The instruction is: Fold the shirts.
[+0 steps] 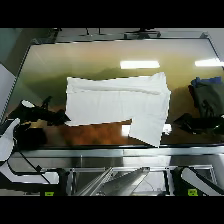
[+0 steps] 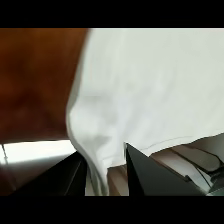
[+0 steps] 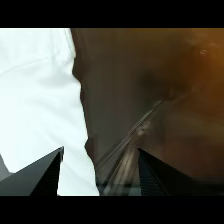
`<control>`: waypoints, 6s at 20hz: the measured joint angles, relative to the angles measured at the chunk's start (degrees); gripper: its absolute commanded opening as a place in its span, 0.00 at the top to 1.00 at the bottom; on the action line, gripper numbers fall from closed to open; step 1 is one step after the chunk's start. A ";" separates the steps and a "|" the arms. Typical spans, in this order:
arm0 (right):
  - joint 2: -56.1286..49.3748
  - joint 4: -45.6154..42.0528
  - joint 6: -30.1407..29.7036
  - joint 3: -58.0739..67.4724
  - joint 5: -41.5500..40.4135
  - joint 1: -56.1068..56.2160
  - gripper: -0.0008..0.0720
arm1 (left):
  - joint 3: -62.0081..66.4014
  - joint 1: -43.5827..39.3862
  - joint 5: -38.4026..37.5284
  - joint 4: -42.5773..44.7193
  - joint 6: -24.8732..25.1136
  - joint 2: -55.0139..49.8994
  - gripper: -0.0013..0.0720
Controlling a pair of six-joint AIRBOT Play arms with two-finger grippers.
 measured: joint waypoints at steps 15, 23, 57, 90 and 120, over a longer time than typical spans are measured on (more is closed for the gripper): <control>-10.45 12.96 -11.61 -1.38 -7.17 15.93 0.96 | 13.46 -3.89 -4.79 -4.13 3.50 -3.30 0.94; -6.08 17.09 -13.27 17.86 -5.22 14.08 0.96 | 22.36 -1.53 -10.62 -4.31 2.58 -3.45 0.94; -49.29 12.37 -7.43 58.23 -5.64 12.87 0.10 | 61.00 -2.56 -8.81 -12.04 -2.01 -23.71 0.98; -30.34 26.69 -6.86 64.83 7.26 25.24 0.96 | 65.79 -37.94 4.96 -37.62 -7.96 -36.09 0.98; -42.64 16.94 9.44 67.71 -15.87 49.96 0.03 | 47.30 -10.73 -24.83 -50.80 0.70 4.87 0.98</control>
